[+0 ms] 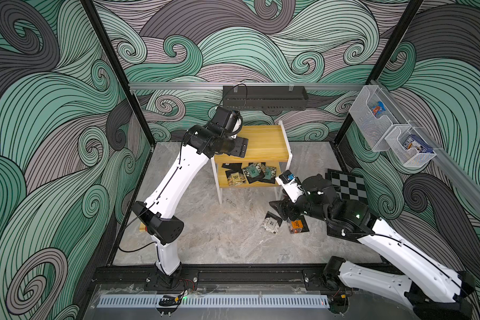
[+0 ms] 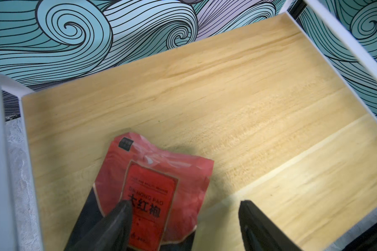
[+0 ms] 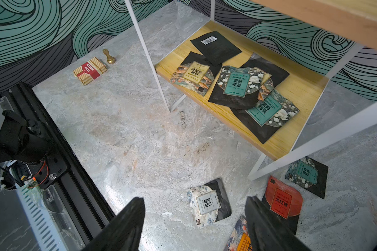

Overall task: Remove the tea bags from the shelf
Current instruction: Pick up the tea bag from the shelf.

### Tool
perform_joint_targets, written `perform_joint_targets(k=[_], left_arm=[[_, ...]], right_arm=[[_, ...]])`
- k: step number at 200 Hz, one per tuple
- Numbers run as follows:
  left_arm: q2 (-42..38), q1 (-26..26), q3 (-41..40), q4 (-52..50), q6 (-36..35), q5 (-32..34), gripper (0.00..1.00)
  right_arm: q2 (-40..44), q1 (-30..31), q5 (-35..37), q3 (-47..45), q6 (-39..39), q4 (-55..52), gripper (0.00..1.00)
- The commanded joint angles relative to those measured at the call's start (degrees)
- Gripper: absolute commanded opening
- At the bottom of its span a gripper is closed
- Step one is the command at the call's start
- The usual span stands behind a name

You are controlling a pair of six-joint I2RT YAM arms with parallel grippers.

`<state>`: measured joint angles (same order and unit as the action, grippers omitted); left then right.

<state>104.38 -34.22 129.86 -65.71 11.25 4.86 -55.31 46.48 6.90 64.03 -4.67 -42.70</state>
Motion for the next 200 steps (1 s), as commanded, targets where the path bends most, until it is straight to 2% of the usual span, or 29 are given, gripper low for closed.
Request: perform_joint_targets(k=[1, 20, 58, 82, 98, 110, 131, 150, 157, 181, 200], left_arm=[[-2.0, -1.0, -2.0, -3.4, 1.1, -3.2, 0.78], [-3.3, -2.2, -3.3, -3.7, 0.3, -2.8, 0.75], [-3.8, -4.7, -5.7, -4.6, -2.9, 5.6, 0.68], [-4.0, -5.3, -8.0, -3.8, -3.5, 7.4, 0.61], [-4.1, -5.7, -8.7, -3.8, -3.8, 8.6, 0.52], [-4.1, -5.9, -9.0, -3.6, -4.0, 8.9, 0.51], [-4.3, -6.2, -8.8, -3.4, -4.2, 8.8, 0.4], [-4.4, -6.7, -8.6, -3.3, -4.5, 8.8, 0.37], [-4.4, -6.8, -8.6, -3.3, -4.6, 8.8, 0.31], [-4.3, -7.2, -8.7, -3.4, -4.8, 9.2, 0.22], [-4.3, -7.2, -8.6, -3.4, -4.9, 9.5, 0.17]], right_arm=[[0.9, -0.6, -0.3, -0.8, 0.4, 0.8, 0.76], [1.0, -0.7, -0.1, -0.9, 0.4, 0.8, 0.77], [1.0, -1.0, 0.2, -0.8, 0.3, 1.2, 0.77], [1.3, -1.0, 0.4, -0.9, 0.2, 1.3, 0.77], [1.8, -1.1, 0.7, -1.1, 0.1, 1.2, 0.76], [2.2, -1.1, 0.9, -1.3, -0.1, 1.3, 0.77], [2.7, -1.2, 1.3, -1.5, -0.4, 1.3, 0.77], [3.0, -1.3, 1.5, -1.8, -0.5, 1.3, 0.77], [3.1, -1.4, 1.5, -1.8, -0.5, 1.2, 0.77], [3.4, -1.5, 1.6, -1.9, -0.5, 1.3, 0.77], [3.5, -1.5, 1.7, -2.0, -0.6, 1.3, 0.77]])
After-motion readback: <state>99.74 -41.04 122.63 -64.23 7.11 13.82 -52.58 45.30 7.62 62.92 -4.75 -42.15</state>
